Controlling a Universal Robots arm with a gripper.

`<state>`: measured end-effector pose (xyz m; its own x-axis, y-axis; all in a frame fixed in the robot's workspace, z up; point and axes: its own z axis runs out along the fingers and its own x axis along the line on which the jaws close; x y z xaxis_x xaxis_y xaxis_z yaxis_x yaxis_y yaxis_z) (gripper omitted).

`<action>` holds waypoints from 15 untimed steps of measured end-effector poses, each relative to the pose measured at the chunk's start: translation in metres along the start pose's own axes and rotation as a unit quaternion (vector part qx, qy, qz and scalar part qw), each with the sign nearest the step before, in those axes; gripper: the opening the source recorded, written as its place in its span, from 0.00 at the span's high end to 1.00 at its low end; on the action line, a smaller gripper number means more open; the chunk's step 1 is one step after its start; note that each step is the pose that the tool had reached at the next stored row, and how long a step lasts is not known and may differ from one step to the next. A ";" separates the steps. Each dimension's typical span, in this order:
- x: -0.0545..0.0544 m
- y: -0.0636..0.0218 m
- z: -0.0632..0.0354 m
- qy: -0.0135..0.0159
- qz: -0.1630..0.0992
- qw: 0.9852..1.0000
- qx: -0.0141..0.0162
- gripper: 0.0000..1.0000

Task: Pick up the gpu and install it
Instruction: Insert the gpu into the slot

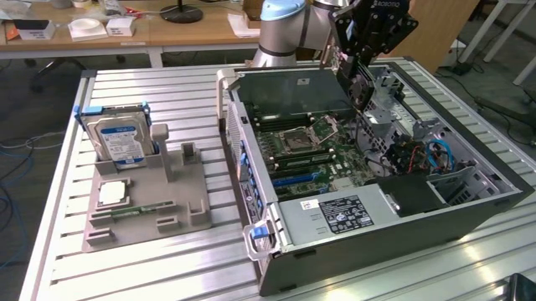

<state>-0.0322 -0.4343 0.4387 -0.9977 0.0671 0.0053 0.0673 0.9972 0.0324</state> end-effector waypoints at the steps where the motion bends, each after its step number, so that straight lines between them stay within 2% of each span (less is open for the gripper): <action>1: 0.000 0.0000 0.0000 0.000 0.000 1.000 0.000 0.74; 4: 0.000 -0.0002 0.0001 0.000 -0.008 1.000 0.000 0.74; 8: 0.000 -0.0004 0.0000 0.001 -0.033 0.999 0.000 0.74; 11: 0.000 -0.0005 0.0001 0.002 -0.060 0.998 0.000 0.74; 15: 0.000 -0.0005 0.0006 0.003 -0.096 0.995 0.000 0.74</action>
<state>-0.0323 -0.4347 0.4381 -0.9922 -0.1247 0.0052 -0.1244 0.9917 0.0325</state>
